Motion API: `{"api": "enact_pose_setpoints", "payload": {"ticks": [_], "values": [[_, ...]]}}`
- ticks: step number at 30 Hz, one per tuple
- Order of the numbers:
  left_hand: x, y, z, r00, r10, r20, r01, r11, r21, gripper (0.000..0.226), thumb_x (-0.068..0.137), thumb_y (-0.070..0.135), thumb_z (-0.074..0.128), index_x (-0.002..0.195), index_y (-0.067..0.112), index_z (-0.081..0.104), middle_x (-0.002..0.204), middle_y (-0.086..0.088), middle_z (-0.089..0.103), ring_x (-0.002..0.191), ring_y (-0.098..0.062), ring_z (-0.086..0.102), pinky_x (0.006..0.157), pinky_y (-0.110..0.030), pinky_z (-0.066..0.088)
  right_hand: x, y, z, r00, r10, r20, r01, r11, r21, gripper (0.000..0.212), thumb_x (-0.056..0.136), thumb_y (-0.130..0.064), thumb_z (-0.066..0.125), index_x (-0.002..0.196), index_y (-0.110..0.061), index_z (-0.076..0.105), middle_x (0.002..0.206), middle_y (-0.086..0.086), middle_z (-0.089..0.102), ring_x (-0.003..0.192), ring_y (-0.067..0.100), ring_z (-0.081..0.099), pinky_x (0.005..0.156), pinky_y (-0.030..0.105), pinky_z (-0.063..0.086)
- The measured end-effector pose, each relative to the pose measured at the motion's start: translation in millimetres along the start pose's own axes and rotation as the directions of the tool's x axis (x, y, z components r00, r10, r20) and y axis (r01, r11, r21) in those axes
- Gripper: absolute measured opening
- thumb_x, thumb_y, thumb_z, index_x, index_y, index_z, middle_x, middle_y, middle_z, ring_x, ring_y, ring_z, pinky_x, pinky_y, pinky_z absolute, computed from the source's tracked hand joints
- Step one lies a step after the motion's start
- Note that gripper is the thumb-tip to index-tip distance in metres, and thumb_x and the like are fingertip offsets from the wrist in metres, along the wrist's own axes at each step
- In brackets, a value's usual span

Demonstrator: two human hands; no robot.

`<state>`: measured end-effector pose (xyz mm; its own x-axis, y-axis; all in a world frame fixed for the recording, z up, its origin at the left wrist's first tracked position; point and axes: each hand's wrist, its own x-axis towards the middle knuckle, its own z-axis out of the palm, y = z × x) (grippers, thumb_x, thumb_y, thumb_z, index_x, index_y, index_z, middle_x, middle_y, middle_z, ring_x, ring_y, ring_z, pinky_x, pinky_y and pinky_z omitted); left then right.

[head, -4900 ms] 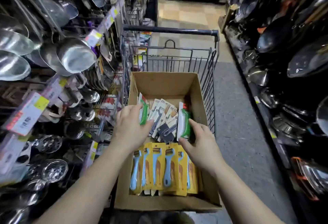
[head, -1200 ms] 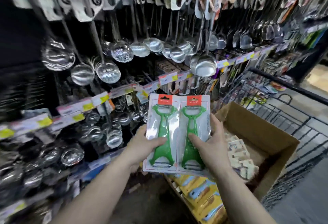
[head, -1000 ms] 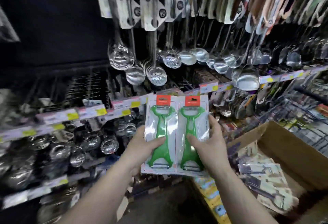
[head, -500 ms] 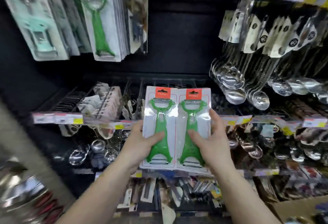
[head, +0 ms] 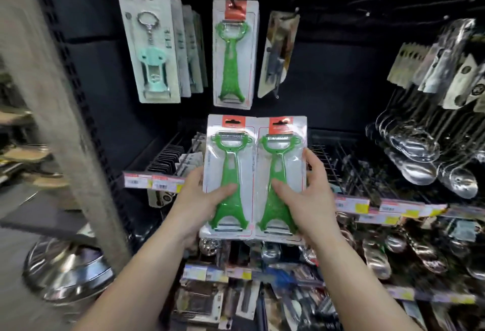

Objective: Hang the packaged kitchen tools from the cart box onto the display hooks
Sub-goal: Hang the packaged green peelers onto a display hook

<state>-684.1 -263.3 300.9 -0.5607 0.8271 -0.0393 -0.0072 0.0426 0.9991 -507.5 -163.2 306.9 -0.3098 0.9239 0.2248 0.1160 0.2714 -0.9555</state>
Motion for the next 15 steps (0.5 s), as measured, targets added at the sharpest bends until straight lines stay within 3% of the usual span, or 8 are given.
{"api": "enact_pose_setpoints", "payload": {"ticks": [3, 10, 15], "values": [[7.5, 4.0, -9.2, 1.0, 0.01, -0.005, -0.01, 1.0, -0.02, 0.042, 0.085, 0.02, 0.079, 0.114, 0.038, 0.054, 0.116, 0.005, 0.074, 0.107, -0.02, 0.071, 0.102, -0.048, 0.052, 9.0, -8.5, 9.5, 1.0, -0.013, 0.017, 0.013, 1.0, 0.021, 0.082, 0.079, -0.018, 0.08, 0.142, -0.043, 0.035, 0.129, -0.011, 0.062, 0.113, 0.01, 0.064, 0.097, 0.043, 0.055], [24.0, 20.0, -19.6, 0.998, 0.051, -0.024, -0.052, 0.996, -0.073, 0.042, 0.089, 0.017, 0.074, 0.123, 0.032, 0.055, 0.114, 0.0, 0.076, 0.106, -0.023, 0.072, 0.1, -0.051, 0.053, 34.5, -22.4, 21.3, 0.997, -0.059, 0.053, 0.056, 0.997, 0.057, 0.082, 0.078, -0.018, 0.082, 0.141, -0.043, 0.036, 0.127, -0.011, 0.063, 0.11, 0.008, 0.066, 0.094, 0.042, 0.057], [32.0, 35.4, -18.1, 0.989, 0.109, -0.097, -0.117, 0.99, -0.082, 0.035, 0.091, 0.016, 0.072, 0.115, 0.035, 0.056, 0.11, 0.002, 0.077, 0.1, -0.02, 0.074, 0.093, -0.047, 0.057, 54.7, -37.0, 24.5, 0.99, -0.124, 0.068, 0.119, 0.99, 0.082, 0.081, 0.079, -0.014, 0.081, 0.139, -0.046, 0.036, 0.123, -0.016, 0.065, 0.105, 0.001, 0.066, 0.094, 0.037, 0.057]]}}
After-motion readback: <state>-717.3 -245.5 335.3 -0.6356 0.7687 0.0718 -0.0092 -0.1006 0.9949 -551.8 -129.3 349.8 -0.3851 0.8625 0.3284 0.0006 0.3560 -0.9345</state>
